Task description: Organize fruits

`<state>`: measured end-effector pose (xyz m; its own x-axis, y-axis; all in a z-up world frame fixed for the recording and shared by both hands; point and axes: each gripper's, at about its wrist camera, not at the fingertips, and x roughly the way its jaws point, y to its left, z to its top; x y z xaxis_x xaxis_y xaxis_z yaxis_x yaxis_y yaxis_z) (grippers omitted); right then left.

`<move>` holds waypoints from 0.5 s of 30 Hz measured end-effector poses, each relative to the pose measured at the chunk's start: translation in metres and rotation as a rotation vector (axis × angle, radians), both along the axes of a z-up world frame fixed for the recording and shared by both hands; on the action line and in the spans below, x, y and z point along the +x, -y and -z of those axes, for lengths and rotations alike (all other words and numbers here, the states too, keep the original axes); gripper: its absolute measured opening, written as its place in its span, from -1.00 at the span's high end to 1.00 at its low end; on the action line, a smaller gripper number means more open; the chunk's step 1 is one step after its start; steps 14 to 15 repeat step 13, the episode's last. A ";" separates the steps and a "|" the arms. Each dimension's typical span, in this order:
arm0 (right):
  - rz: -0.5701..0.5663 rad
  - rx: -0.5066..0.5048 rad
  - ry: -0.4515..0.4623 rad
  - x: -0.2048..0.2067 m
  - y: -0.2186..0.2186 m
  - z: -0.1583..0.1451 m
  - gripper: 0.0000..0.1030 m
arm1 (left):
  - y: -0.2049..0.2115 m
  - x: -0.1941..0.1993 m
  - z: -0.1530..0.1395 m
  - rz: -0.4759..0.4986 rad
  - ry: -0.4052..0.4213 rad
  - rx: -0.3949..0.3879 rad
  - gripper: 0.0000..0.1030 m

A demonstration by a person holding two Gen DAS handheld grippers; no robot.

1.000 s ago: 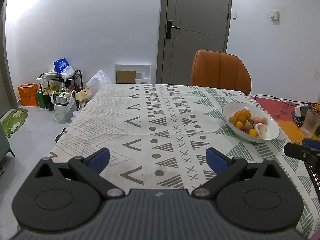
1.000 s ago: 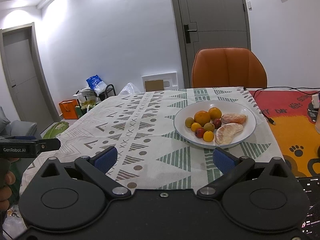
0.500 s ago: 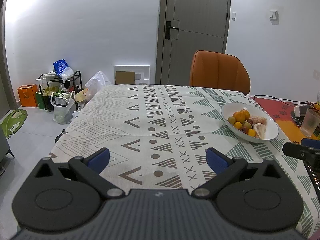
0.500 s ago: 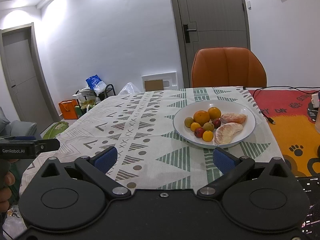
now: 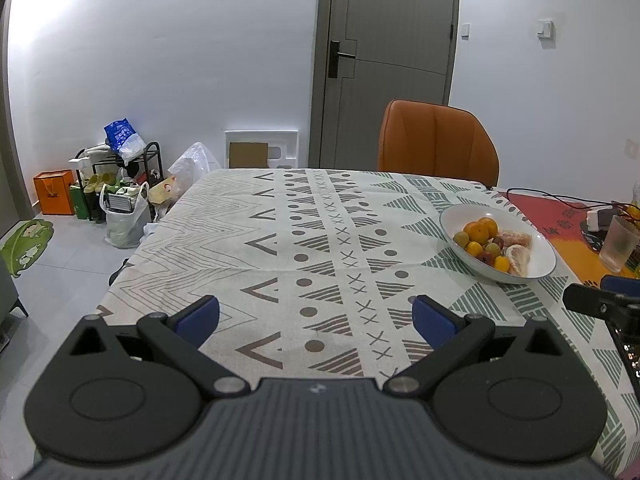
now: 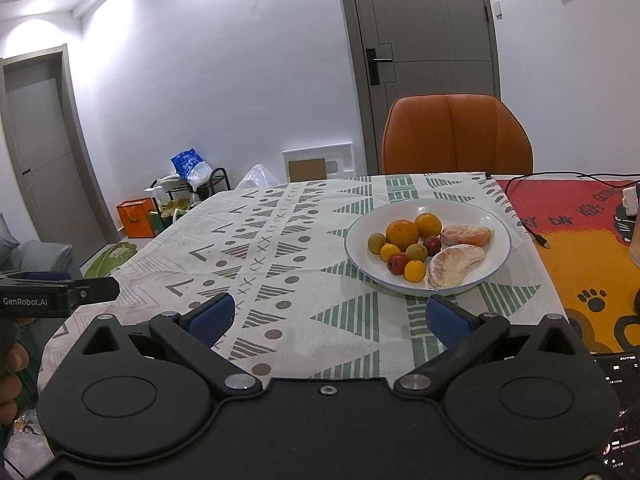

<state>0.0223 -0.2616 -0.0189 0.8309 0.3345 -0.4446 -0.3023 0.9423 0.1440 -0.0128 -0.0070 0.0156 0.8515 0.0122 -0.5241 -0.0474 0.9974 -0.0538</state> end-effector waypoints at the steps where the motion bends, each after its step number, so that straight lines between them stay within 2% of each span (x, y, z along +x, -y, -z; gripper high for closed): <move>1: 0.000 0.000 0.000 0.000 0.000 0.000 -1.00 | 0.000 0.000 0.000 0.000 0.000 0.000 -0.98; 15: 0.000 -0.002 -0.001 -0.001 0.000 0.000 -1.00 | 0.003 0.000 0.000 0.014 0.001 0.000 -0.98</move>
